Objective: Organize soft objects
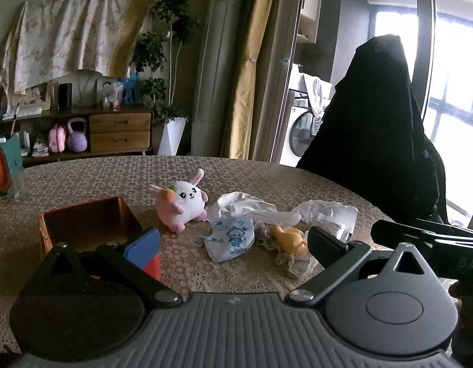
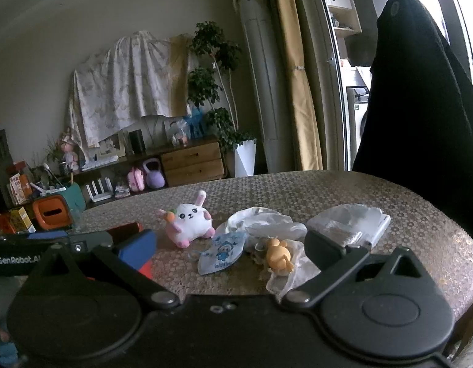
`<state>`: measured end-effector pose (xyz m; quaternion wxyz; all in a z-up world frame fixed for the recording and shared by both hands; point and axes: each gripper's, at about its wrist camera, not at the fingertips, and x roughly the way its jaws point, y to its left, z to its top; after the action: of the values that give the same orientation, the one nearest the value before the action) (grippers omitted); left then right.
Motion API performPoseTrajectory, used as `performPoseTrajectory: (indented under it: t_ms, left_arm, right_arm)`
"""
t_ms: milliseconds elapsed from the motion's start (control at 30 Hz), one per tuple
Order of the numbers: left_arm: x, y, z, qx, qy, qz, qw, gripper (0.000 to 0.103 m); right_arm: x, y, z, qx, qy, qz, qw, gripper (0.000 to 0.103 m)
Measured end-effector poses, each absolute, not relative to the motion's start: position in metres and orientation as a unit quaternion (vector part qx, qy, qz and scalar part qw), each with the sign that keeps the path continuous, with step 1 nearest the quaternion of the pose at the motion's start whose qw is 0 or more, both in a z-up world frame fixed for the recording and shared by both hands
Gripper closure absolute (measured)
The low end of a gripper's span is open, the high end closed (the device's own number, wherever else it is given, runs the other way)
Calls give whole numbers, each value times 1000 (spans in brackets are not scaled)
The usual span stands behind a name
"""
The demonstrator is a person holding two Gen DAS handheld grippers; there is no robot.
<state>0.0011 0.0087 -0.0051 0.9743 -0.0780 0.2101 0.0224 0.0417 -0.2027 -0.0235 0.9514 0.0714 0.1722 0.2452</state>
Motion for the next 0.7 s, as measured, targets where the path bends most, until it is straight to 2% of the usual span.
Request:
performPoseTrajectory:
  t_ms: [700]
  left_arm:
    - [1,2,-4,-68,209,18,975,0]
  right_arm:
    - [39,-202,-23,69,171,251,950,0]
